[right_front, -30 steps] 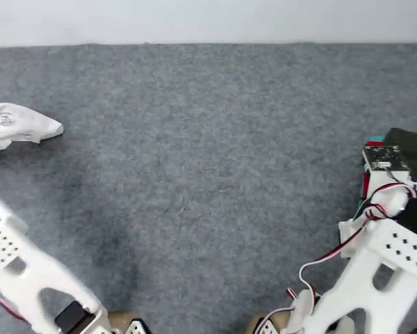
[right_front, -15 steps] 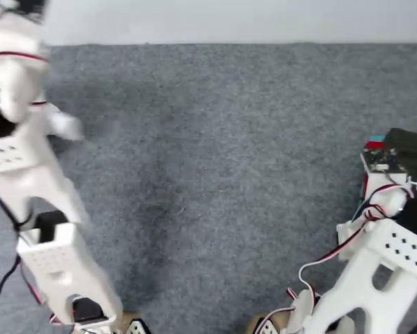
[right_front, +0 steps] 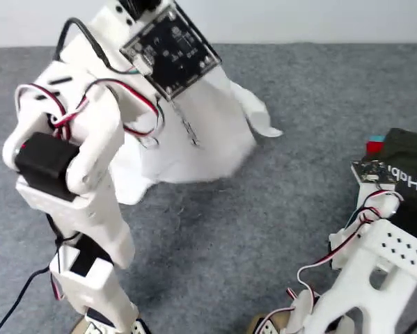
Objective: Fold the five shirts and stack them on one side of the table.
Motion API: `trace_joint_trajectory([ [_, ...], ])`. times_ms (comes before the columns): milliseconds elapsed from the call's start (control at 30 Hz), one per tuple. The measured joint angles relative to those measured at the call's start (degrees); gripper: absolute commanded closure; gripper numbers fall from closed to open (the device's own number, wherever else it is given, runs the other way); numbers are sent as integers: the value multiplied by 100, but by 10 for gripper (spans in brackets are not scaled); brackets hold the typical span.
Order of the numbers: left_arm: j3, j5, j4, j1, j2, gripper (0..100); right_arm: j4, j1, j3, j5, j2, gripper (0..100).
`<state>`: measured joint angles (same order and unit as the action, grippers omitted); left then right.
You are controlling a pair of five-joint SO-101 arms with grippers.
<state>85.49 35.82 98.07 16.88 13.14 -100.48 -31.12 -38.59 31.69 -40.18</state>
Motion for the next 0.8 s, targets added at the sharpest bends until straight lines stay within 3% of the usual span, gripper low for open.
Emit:
trace_joint_trajectory([
  [233, -404, -114, 141, -598, -53, 987, 0, 422, 0, 0, 0, 971],
  [633, -3956, -105, 141, -2286, -62, 987, 800, 3042, 299, 0, 0, 971],
  [800, -5538, 466, 18, -3015, -53, 987, 1108, 4000, 299, 0, 0, 974],
])
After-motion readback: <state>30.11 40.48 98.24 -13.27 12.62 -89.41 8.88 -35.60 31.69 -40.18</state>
